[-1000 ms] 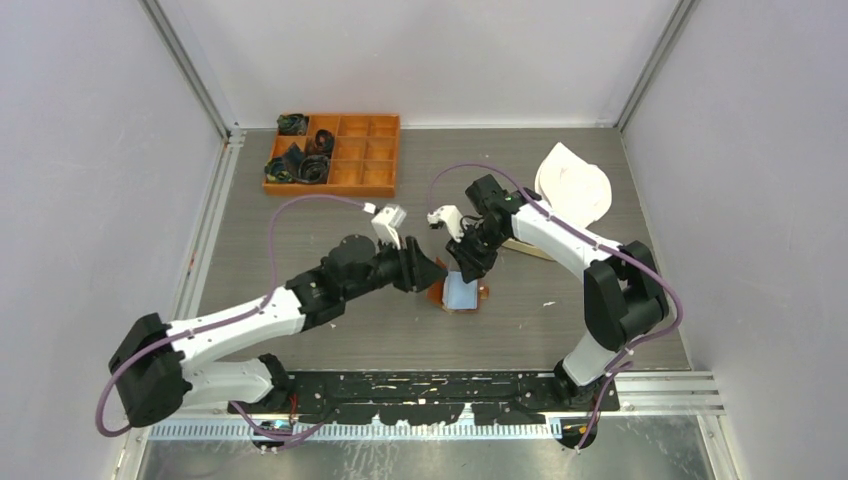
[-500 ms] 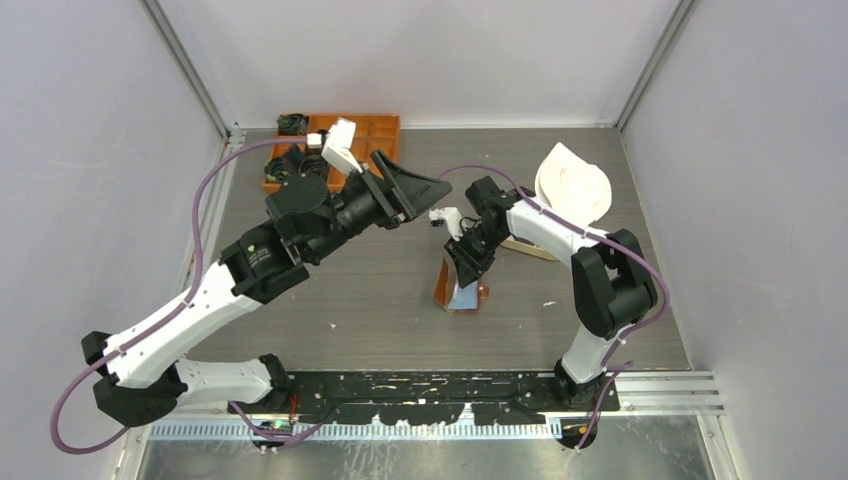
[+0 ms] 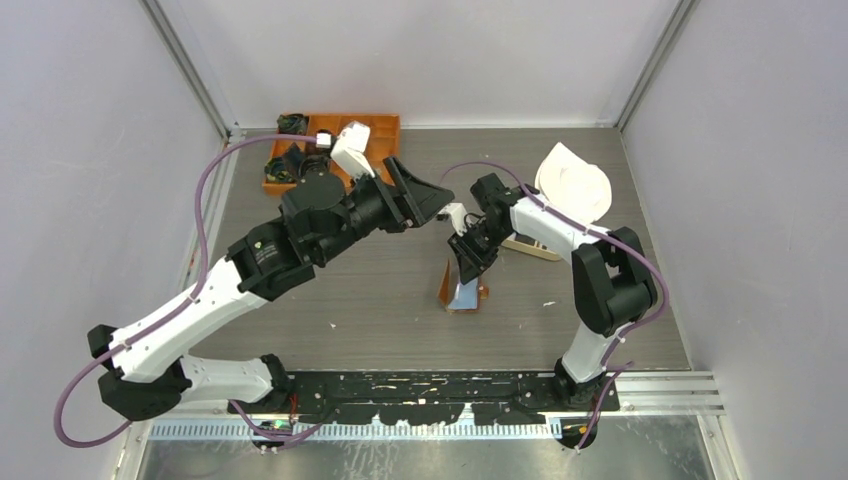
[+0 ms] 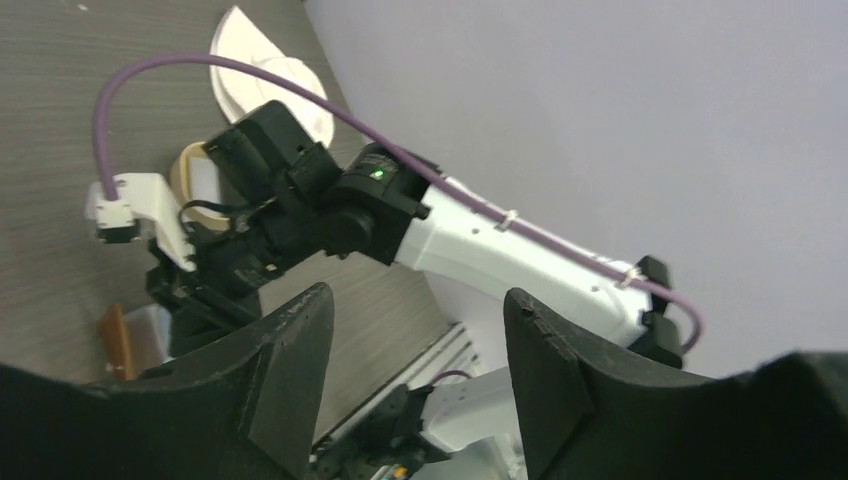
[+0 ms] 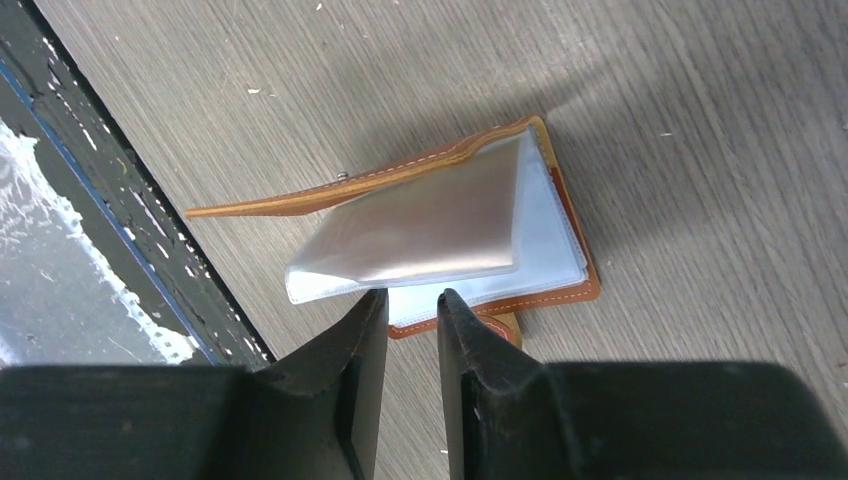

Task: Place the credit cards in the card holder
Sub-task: Turn over the card slot in the card holder.

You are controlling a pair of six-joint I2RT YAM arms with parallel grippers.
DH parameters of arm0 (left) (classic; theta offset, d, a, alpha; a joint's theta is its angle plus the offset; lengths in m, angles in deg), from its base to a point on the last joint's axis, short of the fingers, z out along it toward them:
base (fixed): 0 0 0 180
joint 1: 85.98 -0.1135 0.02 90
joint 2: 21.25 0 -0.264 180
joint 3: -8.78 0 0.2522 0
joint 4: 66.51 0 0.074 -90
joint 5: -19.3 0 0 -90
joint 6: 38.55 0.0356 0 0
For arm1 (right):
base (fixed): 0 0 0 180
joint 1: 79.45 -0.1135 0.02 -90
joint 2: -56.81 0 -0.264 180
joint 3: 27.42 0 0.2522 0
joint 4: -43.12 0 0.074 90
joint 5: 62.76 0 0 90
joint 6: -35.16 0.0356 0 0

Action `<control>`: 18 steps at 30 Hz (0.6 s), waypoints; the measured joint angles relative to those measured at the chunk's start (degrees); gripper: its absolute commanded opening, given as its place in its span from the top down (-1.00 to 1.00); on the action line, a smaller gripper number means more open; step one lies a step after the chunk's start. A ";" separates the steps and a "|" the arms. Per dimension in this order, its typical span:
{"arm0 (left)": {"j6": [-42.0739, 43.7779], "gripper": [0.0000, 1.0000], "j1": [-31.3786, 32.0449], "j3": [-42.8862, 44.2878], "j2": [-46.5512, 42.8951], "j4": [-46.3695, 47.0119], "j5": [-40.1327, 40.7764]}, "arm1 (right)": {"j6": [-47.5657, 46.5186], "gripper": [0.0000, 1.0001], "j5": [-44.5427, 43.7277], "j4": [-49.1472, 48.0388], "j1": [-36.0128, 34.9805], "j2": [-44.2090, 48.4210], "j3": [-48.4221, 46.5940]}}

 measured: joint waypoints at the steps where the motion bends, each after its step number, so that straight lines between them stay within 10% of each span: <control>1: 1.97 -0.38 -0.04 -0.70 -0.02 0.87 -0.07 | 0.09 0.38 0.00 -0.04 0.13 0.00 0.00; 11: 31.23 -0.46 -5.14 -25.88 -4.55 5.92 -8.00 | 5.11 0.32 4.13 -1.79 1.77 -2.21 0.00; 18: 35.78 -0.40 -6.05 -39.21 -5.97 9.97 -13.51 | 10.91 0.32 10.36 -5.33 2.10 -4.20 -0.11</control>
